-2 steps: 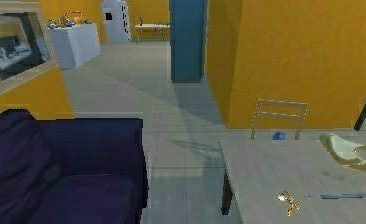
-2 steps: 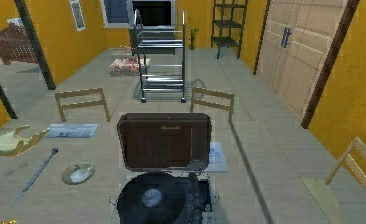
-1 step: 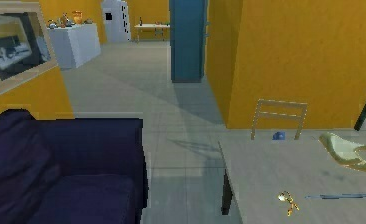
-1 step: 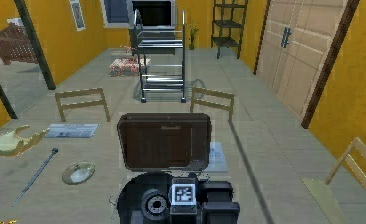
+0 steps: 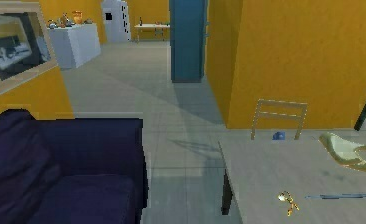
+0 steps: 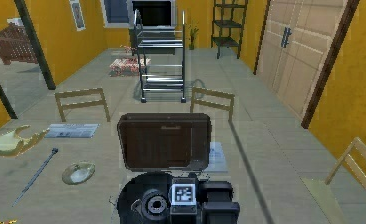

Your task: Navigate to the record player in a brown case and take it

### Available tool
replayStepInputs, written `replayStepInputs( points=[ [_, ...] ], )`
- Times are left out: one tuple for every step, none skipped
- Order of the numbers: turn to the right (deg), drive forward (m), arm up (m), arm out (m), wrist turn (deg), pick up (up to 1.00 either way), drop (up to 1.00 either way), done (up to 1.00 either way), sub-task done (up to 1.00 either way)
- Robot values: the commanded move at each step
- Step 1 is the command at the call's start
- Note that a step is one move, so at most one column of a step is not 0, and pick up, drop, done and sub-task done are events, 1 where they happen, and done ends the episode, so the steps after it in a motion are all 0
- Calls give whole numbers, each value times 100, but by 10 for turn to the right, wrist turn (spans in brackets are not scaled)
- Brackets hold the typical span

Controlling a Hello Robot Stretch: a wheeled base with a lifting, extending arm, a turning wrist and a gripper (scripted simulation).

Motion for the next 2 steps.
replayStepInputs(
  points=[
    [0,0,0,0,450,0,0,0,0],
    [0,0,0,0,450,0,0,0,0]
  ],
)
